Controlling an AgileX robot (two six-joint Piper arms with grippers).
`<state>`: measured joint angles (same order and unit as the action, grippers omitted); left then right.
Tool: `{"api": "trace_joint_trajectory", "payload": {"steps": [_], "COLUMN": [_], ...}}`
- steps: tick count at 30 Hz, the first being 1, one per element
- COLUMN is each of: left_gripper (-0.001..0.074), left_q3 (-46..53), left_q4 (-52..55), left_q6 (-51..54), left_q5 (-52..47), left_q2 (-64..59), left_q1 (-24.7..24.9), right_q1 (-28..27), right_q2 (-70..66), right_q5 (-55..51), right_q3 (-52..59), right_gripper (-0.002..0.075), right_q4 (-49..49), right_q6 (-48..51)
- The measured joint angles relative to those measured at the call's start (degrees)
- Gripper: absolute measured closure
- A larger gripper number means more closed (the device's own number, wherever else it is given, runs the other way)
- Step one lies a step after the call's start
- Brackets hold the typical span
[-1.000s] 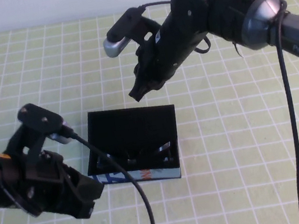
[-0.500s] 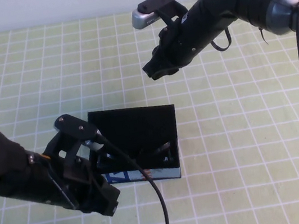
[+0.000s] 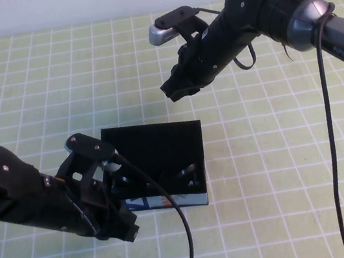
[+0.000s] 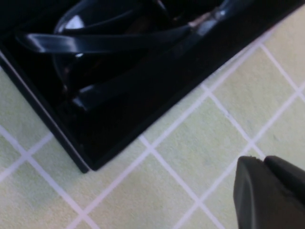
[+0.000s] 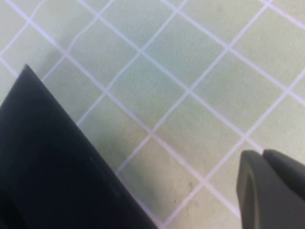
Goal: Return glasses to glasses case
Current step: Close the glasses case
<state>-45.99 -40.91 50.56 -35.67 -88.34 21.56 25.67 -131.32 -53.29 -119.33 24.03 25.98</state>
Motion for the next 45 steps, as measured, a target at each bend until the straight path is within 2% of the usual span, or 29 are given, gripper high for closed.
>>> {"api": "trace_joint_trajectory", "payload": {"steps": [7,20,40,45], "left_gripper": [0.0738,0.0738,0.0738,0.0738], "left_q3": [0.0,0.0,0.0,0.0], "left_q4": [-0.6,-0.7,-1.9,-2.6], "left_q6": [0.1,0.2,0.3,0.5], "left_q5": [2.8,6.3,7.5,7.7], "left_q2": [-1.1,-1.2,-5.4,-5.6], "left_q1": [0.0,0.0,0.0,0.0], "right_q1": [-1.5,-2.0,-2.0,-2.0], "right_q2": [-1.9,-3.6,-3.6,-3.6], "right_q5": [-1.2,-8.7,-12.0,-15.0], "right_q3": [-0.4,-0.4,-0.4,-0.4], "right_gripper": [0.0742,0.0742,0.0743,0.0743], "right_q4": [-1.4,10.0,13.0,15.8], "right_q6": [1.7,19.5,22.4,26.0]}}
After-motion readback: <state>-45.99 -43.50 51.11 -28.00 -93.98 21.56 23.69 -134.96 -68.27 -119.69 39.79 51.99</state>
